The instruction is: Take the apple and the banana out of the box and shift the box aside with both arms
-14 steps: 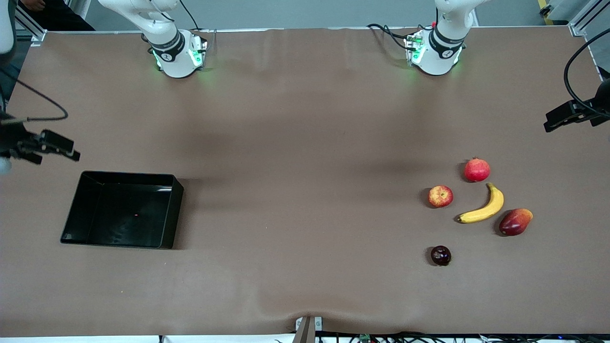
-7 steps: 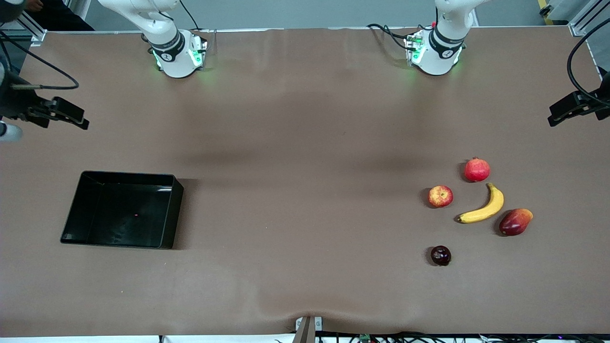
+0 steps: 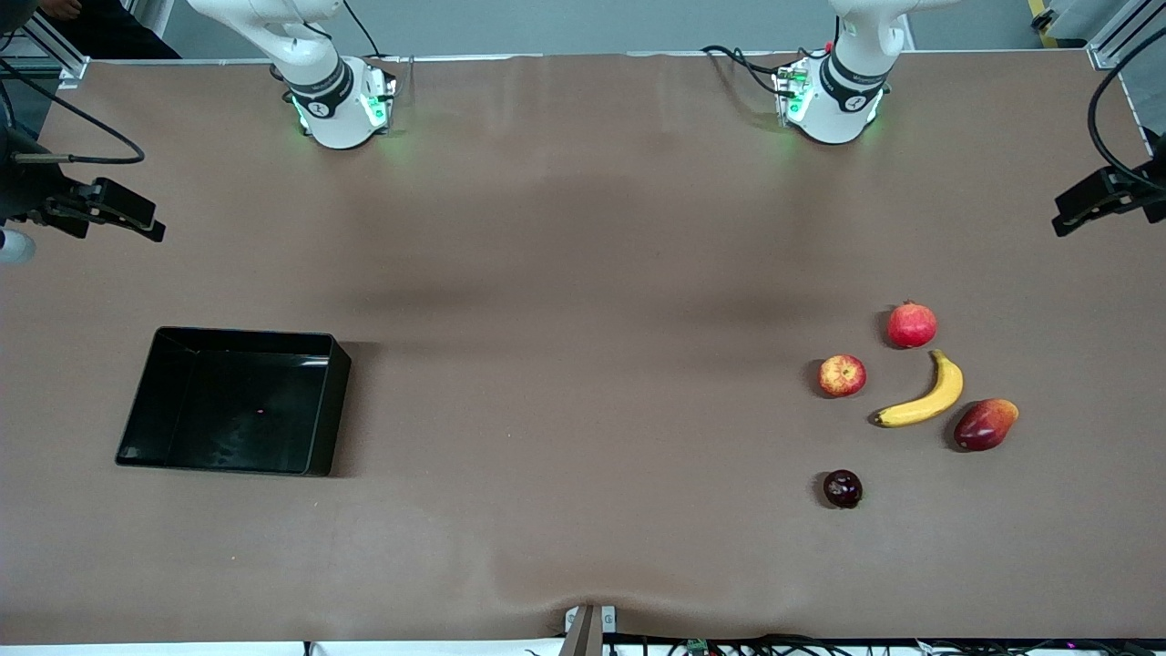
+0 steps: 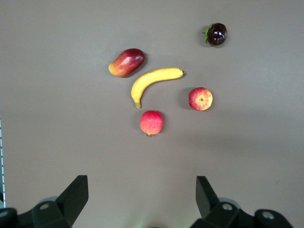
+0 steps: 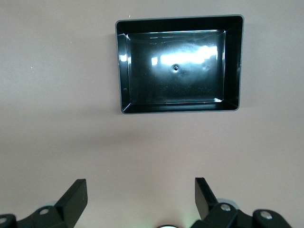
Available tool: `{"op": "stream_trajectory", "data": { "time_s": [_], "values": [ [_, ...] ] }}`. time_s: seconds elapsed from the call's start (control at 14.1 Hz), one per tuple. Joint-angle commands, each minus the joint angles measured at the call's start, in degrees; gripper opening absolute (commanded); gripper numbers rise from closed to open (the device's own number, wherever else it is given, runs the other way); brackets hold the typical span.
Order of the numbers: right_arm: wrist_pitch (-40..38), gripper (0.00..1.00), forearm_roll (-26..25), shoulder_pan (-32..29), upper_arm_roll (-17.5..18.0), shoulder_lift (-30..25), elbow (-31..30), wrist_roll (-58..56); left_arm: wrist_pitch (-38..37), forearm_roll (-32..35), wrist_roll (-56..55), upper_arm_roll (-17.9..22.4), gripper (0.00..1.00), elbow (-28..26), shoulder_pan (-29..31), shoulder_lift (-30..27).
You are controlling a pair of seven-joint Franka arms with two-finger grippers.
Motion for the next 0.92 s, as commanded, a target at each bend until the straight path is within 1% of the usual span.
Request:
{"op": "stream_trajectory", "data": {
  "time_s": [0.0, 0.14, 0.21, 0.85],
  "values": [
    [-0.2, 1.00, -1.0, -0.4, 0.4, 0.1, 0.5, 0.4, 0.7, -1.2, -0.6, 0.9, 1.00, -4.9, -1.4, -4.3],
    [-0.5, 1.00, -0.9, -1.3, 0.2, 0.1, 0.5, 0.4, 0.8, -4.4, -0.6, 0.9, 1.00, -4.9, -1.5, -4.6],
    [-0.3, 1.00, -0.9, -1.5, 0.2, 0.1, 0.5, 0.3, 0.8, -4.8, -0.6, 0.8, 1.00, -4.9, -1.6, -4.5],
    [-0.4, 1.00, -0.3, -1.9, 0.3, 0.3, 0.8, 0.4, 0.6, -5.6, 0.1, 0.7, 1.00, -4.1, -2.1, -3.8]
  ]
}}
